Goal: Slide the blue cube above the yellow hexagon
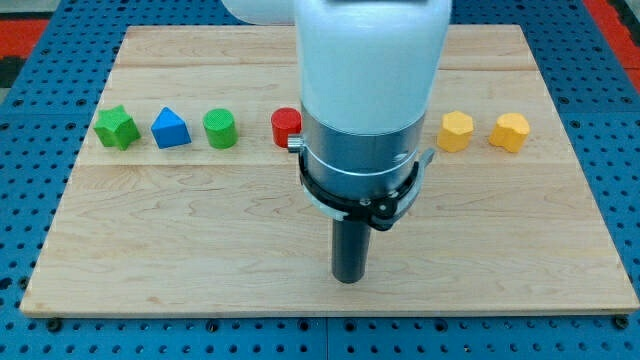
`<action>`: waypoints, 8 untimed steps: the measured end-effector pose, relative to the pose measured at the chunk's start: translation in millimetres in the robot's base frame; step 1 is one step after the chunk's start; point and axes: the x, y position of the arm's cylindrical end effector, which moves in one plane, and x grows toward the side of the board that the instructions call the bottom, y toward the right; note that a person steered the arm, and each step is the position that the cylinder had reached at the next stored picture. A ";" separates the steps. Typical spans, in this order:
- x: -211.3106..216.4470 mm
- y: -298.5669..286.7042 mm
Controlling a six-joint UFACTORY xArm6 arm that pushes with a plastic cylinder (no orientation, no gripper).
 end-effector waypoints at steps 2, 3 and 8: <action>-18.2 3.3; -50.7 6.1; -229.6 59.8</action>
